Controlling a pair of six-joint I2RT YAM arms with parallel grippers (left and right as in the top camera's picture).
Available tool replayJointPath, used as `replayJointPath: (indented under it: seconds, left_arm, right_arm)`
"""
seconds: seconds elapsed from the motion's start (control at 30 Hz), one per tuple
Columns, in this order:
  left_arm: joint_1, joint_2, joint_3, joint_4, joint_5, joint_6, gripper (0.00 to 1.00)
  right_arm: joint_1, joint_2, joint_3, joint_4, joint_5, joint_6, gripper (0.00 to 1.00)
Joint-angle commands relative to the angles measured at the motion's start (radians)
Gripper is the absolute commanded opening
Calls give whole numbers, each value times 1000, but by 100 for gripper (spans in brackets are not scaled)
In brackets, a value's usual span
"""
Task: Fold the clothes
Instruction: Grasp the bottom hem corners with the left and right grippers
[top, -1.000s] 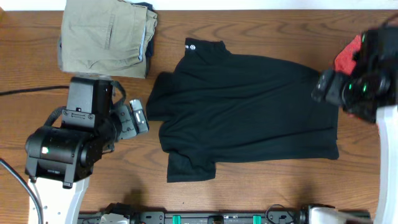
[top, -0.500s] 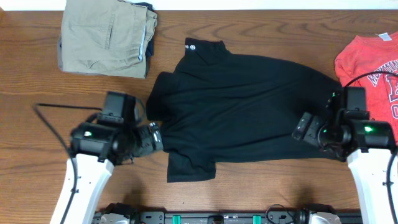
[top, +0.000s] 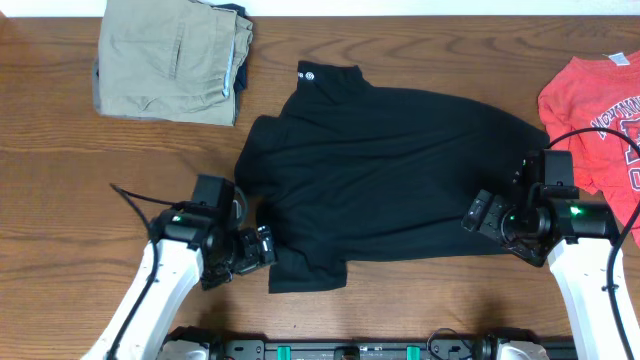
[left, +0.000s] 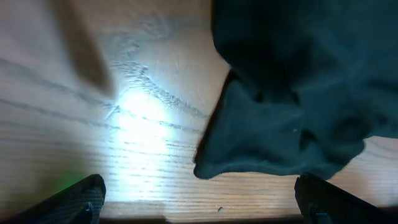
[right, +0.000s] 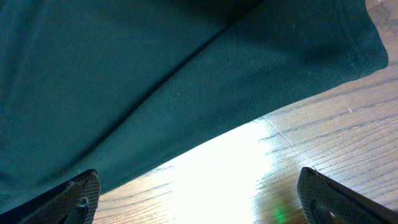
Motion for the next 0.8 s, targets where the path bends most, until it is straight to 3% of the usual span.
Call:
replayJointPath:
  seconds: [0.0,0.37,0.77]
  left_arm:
    - [-44,48,-11,28,39,-16,98]
    - [-220,154,-11,82,-92,-232,98]
    - [-232,154,-72,97,-117,-253,94]
  right_arm:
    - [6,2,-8,9,-3,13,99]
    - [6,2,-8,40,1,12,99]
    - [6,2,-8,40,19,1,99]
